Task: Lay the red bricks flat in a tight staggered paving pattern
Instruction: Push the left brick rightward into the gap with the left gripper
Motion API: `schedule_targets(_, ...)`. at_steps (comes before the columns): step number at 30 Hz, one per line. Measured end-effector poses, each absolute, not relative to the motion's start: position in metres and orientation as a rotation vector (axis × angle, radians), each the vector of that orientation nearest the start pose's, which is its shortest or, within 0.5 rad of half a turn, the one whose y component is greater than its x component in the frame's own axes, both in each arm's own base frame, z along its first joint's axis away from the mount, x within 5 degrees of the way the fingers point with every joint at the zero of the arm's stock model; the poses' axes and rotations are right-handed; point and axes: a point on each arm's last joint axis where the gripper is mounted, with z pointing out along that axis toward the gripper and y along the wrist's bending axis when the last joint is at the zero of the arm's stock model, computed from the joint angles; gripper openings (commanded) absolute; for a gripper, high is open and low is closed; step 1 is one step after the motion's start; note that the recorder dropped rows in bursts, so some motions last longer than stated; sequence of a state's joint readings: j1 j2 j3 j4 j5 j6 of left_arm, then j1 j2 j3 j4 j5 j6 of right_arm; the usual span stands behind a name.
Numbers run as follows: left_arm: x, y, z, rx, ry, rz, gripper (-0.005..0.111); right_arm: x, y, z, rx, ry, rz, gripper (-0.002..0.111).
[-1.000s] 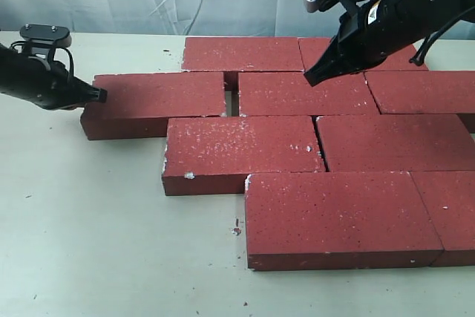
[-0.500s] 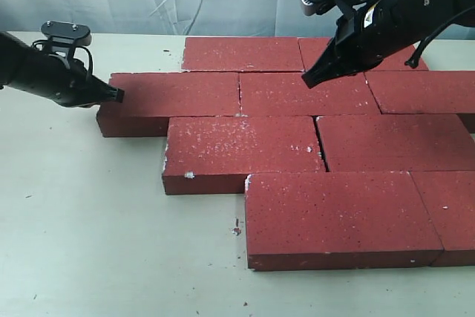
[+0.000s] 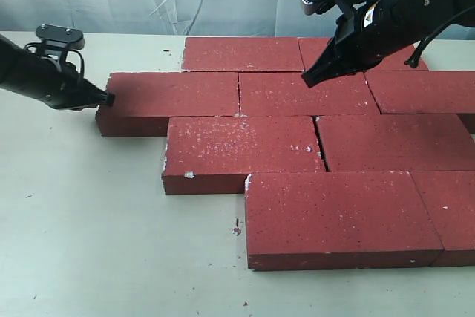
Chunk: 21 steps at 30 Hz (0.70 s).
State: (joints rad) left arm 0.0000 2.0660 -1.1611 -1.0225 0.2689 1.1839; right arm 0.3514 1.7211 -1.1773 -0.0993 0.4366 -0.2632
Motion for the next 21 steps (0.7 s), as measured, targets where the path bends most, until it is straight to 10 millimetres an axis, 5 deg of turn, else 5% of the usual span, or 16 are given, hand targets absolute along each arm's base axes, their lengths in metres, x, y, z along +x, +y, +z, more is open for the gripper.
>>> schedule_targets(6,0.404,0.01,0.112,0.188,2.521,-0.263,0.0,0.351,0.125,0.235,-0.832,2.317,-0.052,-0.001)
schedule_targets(14,0.399,-0.027,0.112,0.462,2.501,-0.389,0.0,0.351,0.125,0.235,-0.831,2.314,-0.052,-0.001)
schedule_targets(21,0.4,-0.032,0.113,0.508,2.477,-0.338,0.0,0.351,0.125,0.235,-0.831,2.312,-0.052,-0.001)
